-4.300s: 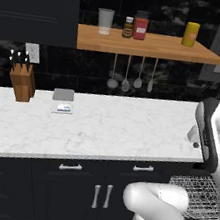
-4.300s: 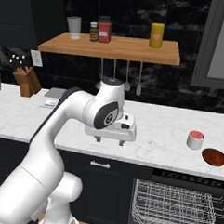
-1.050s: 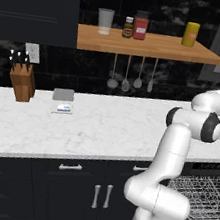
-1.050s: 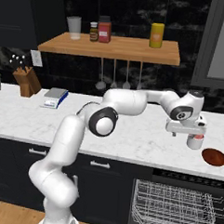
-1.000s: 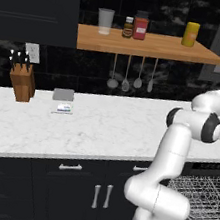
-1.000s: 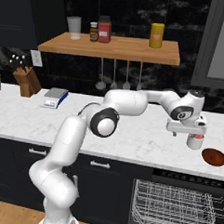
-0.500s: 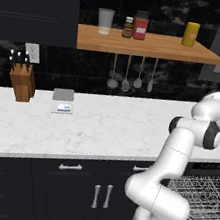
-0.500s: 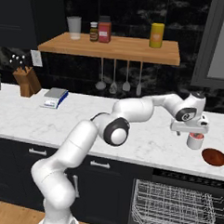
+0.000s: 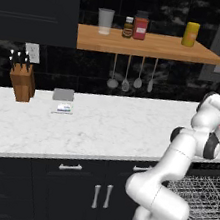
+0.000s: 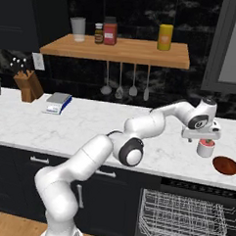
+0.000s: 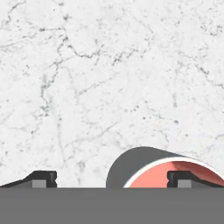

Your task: Pick up the cup and bowl from the counter, place them in the dishwasher, and close the dishwasher door.

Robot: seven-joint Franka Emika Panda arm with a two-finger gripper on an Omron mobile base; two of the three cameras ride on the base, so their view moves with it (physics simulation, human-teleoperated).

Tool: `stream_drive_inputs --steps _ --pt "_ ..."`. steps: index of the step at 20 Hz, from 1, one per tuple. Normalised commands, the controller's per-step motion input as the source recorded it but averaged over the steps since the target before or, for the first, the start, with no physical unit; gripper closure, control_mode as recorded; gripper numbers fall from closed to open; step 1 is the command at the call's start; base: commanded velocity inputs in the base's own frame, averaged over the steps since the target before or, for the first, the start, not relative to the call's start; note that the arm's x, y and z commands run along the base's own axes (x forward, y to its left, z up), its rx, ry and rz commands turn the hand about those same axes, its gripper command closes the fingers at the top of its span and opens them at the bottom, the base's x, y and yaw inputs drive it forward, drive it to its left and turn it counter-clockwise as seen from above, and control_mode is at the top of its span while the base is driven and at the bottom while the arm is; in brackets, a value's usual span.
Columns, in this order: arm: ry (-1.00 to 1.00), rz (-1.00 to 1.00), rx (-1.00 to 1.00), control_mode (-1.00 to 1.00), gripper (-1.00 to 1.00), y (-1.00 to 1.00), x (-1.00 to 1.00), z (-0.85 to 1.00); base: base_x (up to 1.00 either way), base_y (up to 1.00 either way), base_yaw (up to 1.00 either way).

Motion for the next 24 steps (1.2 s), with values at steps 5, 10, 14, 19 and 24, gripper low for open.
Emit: stream_drive_inputs --steps 5,10,14,19,24 --pt "0.05 0.04 0.00 -1.00 -1.00 -0.29 0.05 -0.32 0.00 0.00 0.00" --pt "0.07 0.00 -0.01 -1.00 1.00 -0.09 -0.02 -0.38 0.00 0.00 0.00" --pt "0.00 0.00 0.00 -1.00 1.00 0.03 -0.71 -0.14 0.00 0.00 0.00" --pt "0.00 0.00 0.11 -1.00 1.00 0.04 -0.89 -0.31 0.00 0.00 0.00" --pt "-0.13 0.00 0.22 -1.00 1.00 0.40 -0.93 -0.03 0.00 0.00 0.00"
